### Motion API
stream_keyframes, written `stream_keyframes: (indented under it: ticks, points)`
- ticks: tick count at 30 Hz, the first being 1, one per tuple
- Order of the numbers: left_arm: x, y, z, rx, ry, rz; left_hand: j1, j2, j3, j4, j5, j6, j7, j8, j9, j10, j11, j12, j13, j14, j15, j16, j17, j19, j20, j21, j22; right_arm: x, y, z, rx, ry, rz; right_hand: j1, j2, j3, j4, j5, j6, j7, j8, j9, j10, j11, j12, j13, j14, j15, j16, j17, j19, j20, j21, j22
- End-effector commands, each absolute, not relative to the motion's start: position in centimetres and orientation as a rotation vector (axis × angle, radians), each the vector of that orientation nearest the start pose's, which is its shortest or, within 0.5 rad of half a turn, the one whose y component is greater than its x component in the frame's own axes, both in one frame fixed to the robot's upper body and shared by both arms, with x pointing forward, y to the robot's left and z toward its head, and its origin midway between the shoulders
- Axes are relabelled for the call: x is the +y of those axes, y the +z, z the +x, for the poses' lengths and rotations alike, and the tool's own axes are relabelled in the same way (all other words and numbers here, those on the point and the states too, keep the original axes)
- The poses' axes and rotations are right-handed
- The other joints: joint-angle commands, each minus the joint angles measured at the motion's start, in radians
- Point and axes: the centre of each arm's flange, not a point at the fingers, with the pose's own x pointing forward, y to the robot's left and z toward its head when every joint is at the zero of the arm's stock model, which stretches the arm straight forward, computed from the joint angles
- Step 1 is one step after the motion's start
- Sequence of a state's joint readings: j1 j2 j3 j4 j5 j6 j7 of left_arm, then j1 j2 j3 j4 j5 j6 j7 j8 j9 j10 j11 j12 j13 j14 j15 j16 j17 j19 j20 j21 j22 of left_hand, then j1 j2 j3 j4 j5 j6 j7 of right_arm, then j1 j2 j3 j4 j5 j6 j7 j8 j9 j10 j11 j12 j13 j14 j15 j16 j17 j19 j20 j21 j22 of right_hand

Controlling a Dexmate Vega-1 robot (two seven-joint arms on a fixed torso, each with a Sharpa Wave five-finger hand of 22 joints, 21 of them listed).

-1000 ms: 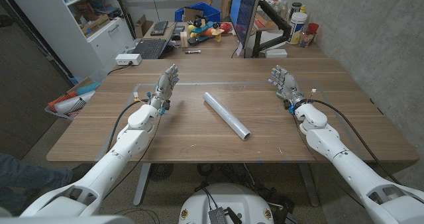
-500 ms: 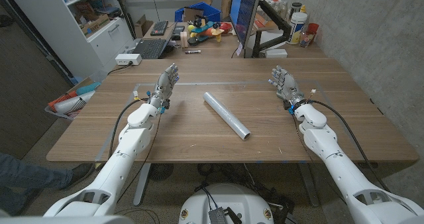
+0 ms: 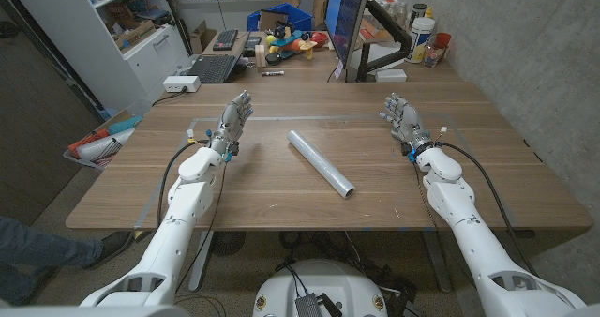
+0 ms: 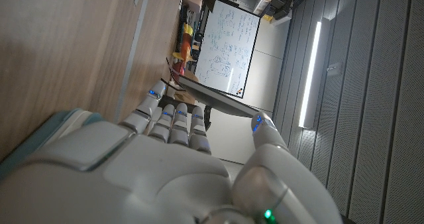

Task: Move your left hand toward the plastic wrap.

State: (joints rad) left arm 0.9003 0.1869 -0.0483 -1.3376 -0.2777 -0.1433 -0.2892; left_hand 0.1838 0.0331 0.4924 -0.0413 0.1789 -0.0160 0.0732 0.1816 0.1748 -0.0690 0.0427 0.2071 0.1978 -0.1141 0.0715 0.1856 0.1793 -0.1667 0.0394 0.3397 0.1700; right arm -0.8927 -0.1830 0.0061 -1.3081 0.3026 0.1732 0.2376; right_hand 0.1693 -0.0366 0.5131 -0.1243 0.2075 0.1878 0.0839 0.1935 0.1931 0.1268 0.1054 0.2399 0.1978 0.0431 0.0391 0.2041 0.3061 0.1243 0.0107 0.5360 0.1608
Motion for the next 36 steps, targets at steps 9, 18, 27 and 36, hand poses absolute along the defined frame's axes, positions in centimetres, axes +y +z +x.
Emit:
stream_keyframes:
  ticks: [9,18,27,36]
  points:
    - [30.2,-2.7,63.9,-0.617,-0.189,-0.009,0.01,0.005,0.002,-0.007,0.003,0.004,0.005,0.006,0.004,-0.009,-0.003,0.005,0.003,-0.008,0.002,0.003,0.002,-0.018,0.006,-0.01,0.005,-28.8,-3.1,65.4,-0.609,0.194,0.076,0.007,0.007,-0.006,0.001,0.004,0.009,-0.001,0.007,0.002,0.011,-0.003,-0.008,0.002,0.007,0.002,0.005,-0.003,0.011,0.004,-0.008,0.003]
    - [30.4,-2.7,63.5,-0.627,-0.179,0.004,0.013,0.005,0.002,-0.012,0.004,0.006,0.004,0.007,0.004,-0.009,-0.002,0.005,0.003,-0.009,0.002,0.003,0.002,-0.018,0.007,-0.014,0.005,-28.9,-3.0,65.4,-0.614,0.19,0.08,0.007,0.009,-0.009,0.001,0.004,0.008,0.0,0.006,0.002,0.012,-0.002,-0.01,0.002,0.007,0.003,0.005,-0.007,0.013,0.004,-0.013,0.003]
    - [30.1,-2.7,63.0,-0.64,-0.167,0.047,0.016,0.004,0.002,-0.016,0.004,0.007,0.004,0.007,0.004,-0.011,-0.004,0.004,0.003,-0.008,0.002,0.003,0.001,-0.018,0.009,-0.019,0.005,-29.0,-2.9,65.3,-0.615,0.189,0.082,0.007,0.01,-0.012,0.001,0.004,0.008,0.0,0.006,0.002,0.014,-0.003,-0.011,0.002,0.007,0.003,0.005,-0.01,0.014,0.005,-0.018,0.003]
    - [29.8,-2.2,62.8,-0.657,-0.172,0.069,0.02,0.004,0.003,-0.021,0.004,0.009,0.003,0.008,0.004,-0.011,-0.005,0.004,0.002,-0.008,0.001,0.003,0.001,-0.021,0.012,-0.023,0.005,-29.2,-3.0,65.2,-0.619,0.184,0.085,0.007,0.011,-0.014,0.001,0.004,0.008,0.0,0.006,0.001,0.014,-0.002,-0.013,0.002,0.007,0.003,0.005,-0.013,0.016,0.006,-0.023,0.003]
